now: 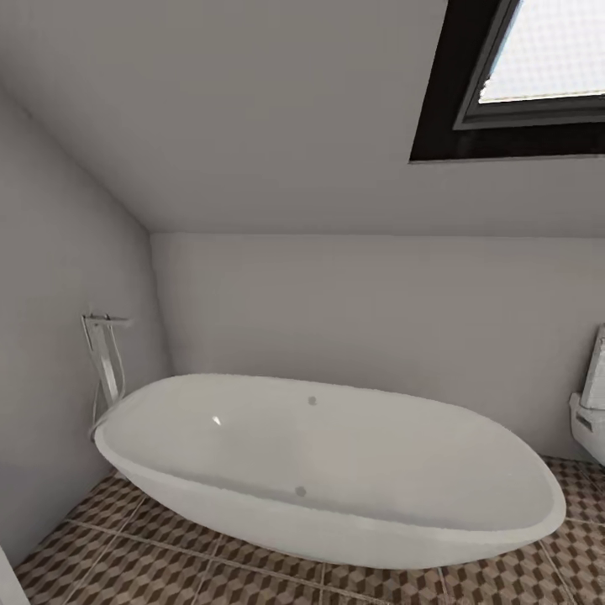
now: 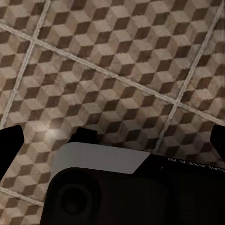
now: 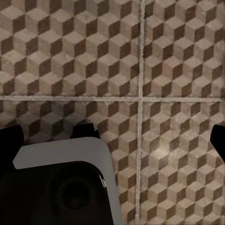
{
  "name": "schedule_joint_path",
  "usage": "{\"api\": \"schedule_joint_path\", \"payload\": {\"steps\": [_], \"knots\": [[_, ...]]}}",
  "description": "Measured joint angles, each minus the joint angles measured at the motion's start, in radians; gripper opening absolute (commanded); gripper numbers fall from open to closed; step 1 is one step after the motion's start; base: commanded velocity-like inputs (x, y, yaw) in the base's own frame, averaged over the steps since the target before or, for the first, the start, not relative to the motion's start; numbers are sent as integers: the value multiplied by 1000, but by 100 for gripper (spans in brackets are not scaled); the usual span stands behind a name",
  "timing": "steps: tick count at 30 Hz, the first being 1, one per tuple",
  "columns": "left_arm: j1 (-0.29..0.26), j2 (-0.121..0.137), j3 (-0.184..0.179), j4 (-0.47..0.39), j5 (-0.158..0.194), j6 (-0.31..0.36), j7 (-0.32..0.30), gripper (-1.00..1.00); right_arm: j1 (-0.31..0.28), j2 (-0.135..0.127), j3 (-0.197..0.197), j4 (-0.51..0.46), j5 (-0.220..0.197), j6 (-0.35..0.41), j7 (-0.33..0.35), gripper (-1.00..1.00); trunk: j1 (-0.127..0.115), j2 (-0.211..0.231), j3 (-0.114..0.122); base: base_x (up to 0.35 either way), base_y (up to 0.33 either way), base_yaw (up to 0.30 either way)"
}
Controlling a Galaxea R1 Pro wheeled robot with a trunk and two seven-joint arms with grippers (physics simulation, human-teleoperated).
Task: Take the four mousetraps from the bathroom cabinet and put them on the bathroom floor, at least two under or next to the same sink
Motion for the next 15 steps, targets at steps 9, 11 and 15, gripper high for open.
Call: {"api": "schedule_joint_path", "payload": {"steps": [9,11,15], "knots": [[0,-1,0,0,0,2,0,100,0,0,0,0,0,0,0,100,0,0,0,0,0,-295],[0,-1,0,0,0,2,0,100,0,0,0,0,0,0,0,100,0,0,0,0,0,-295],[0,-1,0,0,-1,3,0,100,0,0,0,1,0,0,0,100,0,0,0,0,0,-295]]}}
